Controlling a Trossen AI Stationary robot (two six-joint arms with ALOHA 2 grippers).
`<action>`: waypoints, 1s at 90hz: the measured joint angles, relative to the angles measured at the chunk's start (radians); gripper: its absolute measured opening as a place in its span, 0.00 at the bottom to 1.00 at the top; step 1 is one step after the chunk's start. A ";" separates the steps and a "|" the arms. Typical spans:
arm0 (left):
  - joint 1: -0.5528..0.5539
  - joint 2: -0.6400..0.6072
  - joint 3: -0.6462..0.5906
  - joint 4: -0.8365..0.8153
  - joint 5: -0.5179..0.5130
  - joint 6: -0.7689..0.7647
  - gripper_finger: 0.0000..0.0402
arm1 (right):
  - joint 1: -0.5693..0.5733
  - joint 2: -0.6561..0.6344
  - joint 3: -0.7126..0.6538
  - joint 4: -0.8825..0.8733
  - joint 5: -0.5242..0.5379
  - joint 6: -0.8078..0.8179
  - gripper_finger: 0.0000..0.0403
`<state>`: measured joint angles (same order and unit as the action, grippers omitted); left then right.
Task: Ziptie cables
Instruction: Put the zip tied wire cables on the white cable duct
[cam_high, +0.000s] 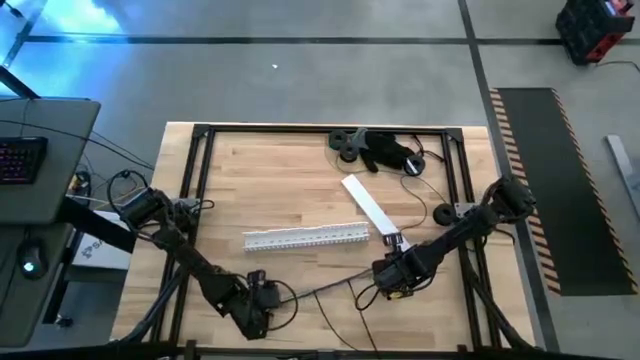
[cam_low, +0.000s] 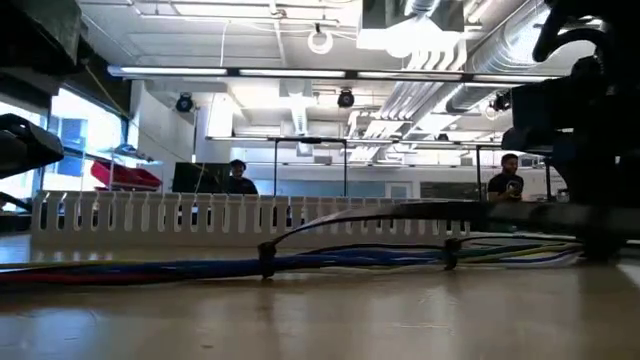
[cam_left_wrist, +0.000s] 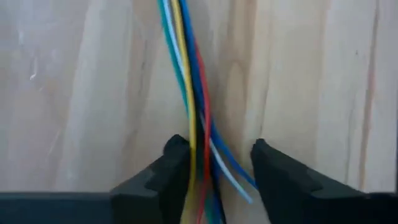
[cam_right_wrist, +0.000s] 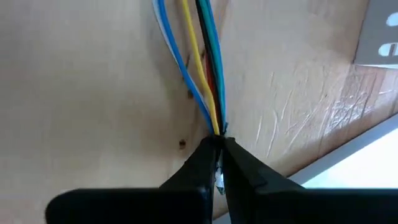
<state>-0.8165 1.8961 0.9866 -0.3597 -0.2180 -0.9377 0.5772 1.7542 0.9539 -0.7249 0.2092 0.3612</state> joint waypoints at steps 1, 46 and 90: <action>0.000 0.003 0.001 0.000 0.002 -0.001 0.25 | 0.000 0.000 0.000 0.000 0.000 0.000 0.00; 0.004 -0.110 0.082 -0.441 0.008 0.013 0.00 | 0.006 -0.028 0.092 0.006 -0.010 -0.127 0.00; 0.007 -0.225 0.127 -1.032 -0.207 -0.297 0.00 | -0.151 -0.024 0.169 0.026 0.267 -0.302 0.00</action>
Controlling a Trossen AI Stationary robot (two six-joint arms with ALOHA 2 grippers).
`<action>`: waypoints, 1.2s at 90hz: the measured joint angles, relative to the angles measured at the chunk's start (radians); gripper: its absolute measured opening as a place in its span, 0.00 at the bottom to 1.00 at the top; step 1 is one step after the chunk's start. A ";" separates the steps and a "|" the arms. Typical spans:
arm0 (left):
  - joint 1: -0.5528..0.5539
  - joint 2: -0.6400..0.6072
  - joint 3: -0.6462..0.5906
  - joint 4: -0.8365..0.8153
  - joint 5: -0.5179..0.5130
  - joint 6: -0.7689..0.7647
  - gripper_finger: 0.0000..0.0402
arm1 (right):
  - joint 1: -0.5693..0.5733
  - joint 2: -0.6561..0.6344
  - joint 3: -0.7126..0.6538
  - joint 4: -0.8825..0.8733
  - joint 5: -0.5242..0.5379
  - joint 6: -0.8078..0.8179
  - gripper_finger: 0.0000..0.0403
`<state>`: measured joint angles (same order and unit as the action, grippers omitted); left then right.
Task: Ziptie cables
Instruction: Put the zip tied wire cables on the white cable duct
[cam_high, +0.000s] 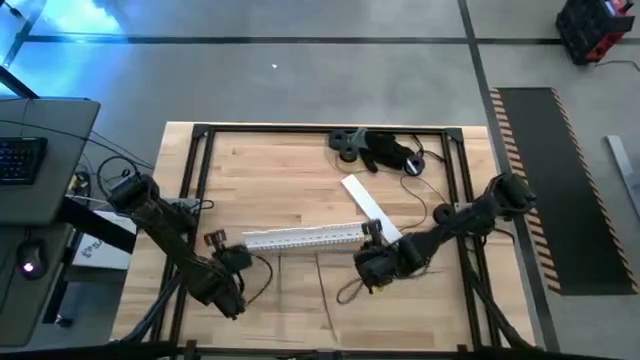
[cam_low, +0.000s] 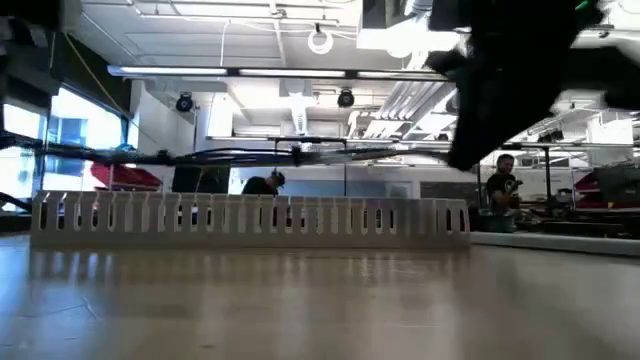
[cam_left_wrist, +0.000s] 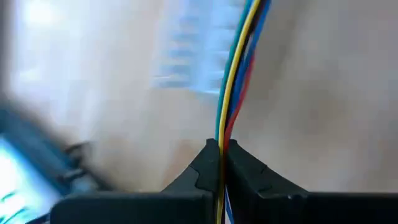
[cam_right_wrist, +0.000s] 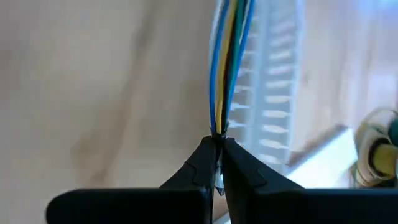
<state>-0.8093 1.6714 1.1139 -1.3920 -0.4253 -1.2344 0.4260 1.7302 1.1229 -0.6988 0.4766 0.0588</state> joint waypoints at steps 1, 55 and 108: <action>0.001 0.000 -0.003 0.002 -0.004 -0.001 0.00 | -0.007 0.000 -0.002 0.000 0.001 -0.004 0.00; 0.069 0.000 -0.241 0.361 -0.007 0.095 0.01 | -0.208 -0.001 -0.100 0.053 -0.138 -0.112 0.00; 0.057 0.000 -0.139 0.302 0.045 0.084 0.27 | -0.210 -0.003 -0.097 -0.054 -0.174 -0.055 0.23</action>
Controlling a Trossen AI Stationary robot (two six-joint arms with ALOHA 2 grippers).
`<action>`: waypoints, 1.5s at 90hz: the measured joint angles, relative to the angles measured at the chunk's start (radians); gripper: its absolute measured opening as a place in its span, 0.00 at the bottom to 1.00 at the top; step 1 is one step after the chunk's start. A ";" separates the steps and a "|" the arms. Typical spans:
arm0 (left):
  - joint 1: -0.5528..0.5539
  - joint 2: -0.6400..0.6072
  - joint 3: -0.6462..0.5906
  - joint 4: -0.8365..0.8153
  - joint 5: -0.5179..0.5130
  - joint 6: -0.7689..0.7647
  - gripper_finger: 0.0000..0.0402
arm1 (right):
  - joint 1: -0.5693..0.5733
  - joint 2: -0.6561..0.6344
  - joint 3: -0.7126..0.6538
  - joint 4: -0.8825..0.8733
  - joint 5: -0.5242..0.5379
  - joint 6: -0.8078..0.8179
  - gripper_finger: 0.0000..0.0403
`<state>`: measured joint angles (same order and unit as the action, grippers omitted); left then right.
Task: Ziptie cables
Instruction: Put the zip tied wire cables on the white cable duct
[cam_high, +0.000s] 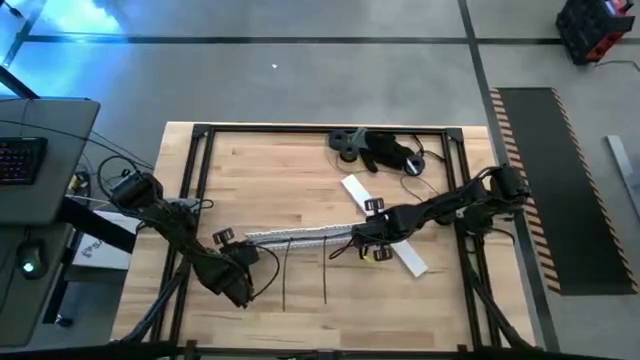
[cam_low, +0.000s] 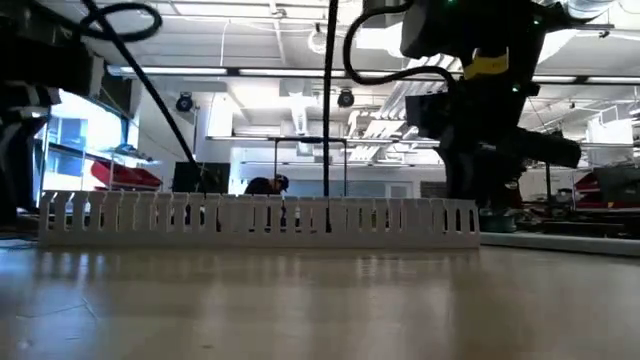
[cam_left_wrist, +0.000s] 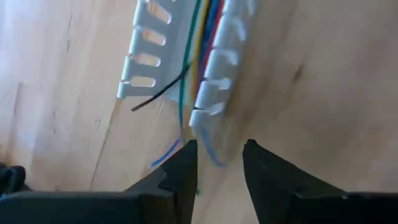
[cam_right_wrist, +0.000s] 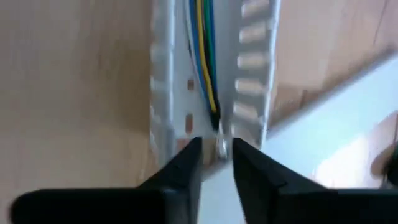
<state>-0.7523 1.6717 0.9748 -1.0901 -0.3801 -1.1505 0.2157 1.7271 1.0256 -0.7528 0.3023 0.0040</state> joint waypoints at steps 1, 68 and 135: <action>-0.001 0.000 0.005 -0.007 -0.001 0.000 0.27 | 0.000 0.000 0.000 -0.006 -0.002 0.003 0.24; -0.037 0.000 0.168 0.000 -0.310 -0.064 0.27 | 0.055 -0.197 0.000 -0.156 -0.006 0.263 0.39; 0.014 0.001 -0.081 0.018 -0.146 0.082 0.40 | 0.139 -0.190 -0.251 0.142 -0.117 0.337 0.39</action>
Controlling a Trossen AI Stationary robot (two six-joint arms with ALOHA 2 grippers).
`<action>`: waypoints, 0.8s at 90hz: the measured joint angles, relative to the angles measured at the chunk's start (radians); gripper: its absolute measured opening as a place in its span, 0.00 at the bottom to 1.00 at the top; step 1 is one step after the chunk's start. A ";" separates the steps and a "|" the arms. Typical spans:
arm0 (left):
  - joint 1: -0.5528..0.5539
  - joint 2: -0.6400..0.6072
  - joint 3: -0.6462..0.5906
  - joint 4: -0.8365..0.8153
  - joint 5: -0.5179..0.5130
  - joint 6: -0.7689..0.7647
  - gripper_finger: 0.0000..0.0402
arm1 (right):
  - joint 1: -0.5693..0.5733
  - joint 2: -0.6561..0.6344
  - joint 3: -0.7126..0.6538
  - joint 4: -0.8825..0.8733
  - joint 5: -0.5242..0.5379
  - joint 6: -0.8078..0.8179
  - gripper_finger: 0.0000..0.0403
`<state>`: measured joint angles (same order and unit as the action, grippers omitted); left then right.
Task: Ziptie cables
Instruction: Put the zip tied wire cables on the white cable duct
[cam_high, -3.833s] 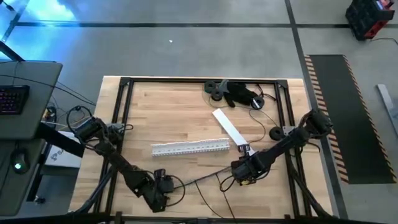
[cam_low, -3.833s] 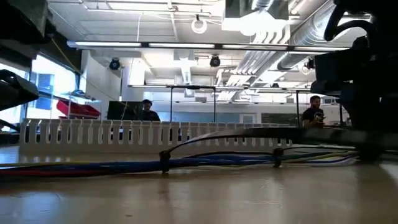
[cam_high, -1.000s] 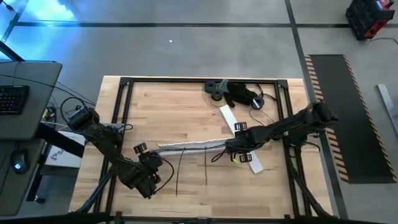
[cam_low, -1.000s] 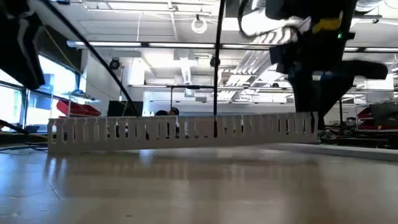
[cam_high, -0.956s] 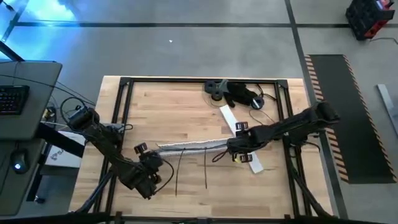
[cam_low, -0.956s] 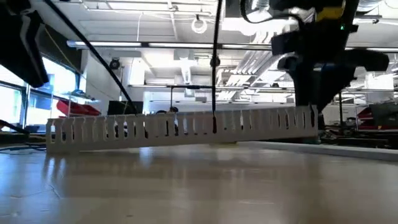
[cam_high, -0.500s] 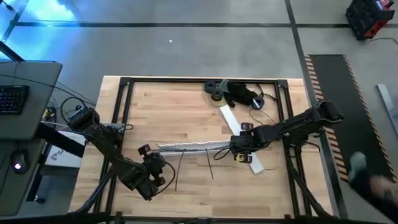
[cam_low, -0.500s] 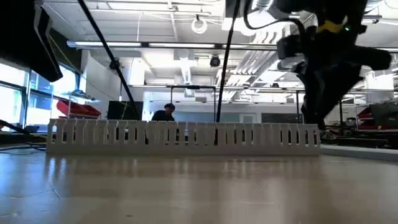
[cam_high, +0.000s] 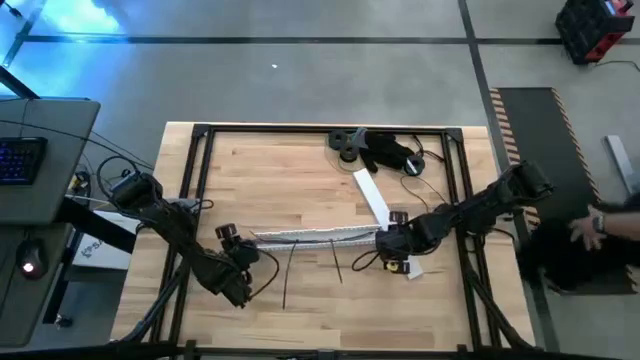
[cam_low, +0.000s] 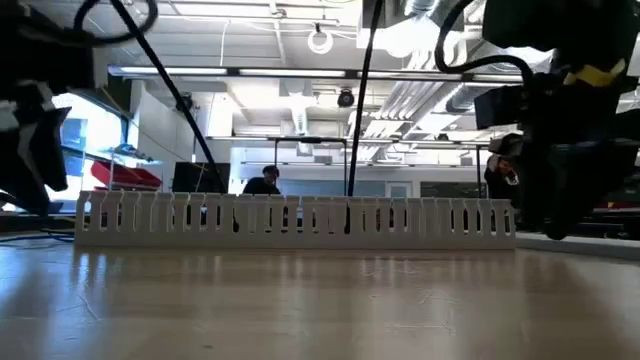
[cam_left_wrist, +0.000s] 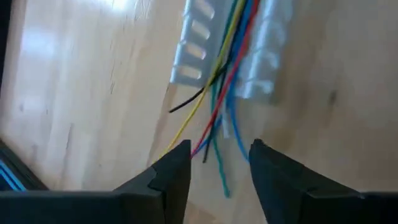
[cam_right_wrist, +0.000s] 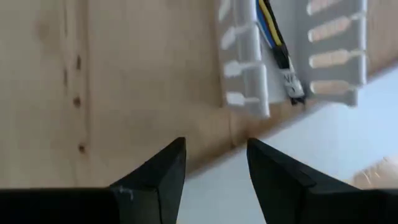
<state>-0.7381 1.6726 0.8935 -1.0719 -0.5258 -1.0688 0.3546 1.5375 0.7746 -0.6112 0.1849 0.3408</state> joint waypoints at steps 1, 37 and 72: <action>0.003 0.000 -0.005 0.006 0.002 0.002 0.41 | 0.000 0.000 0.000 0.001 0.000 0.000 0.39; 0.105 -0.005 -0.142 0.189 0.011 0.043 0.40 | 0.000 0.000 0.000 0.076 0.001 -0.001 0.38; 0.109 -0.001 -0.149 0.256 -0.034 0.086 0.03 | 0.000 0.000 0.000 0.210 0.032 -0.062 0.15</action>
<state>-0.6289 1.6718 0.7448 -0.8159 -0.5601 -0.9828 0.3542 1.5375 0.7746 -0.4009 0.2165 0.2792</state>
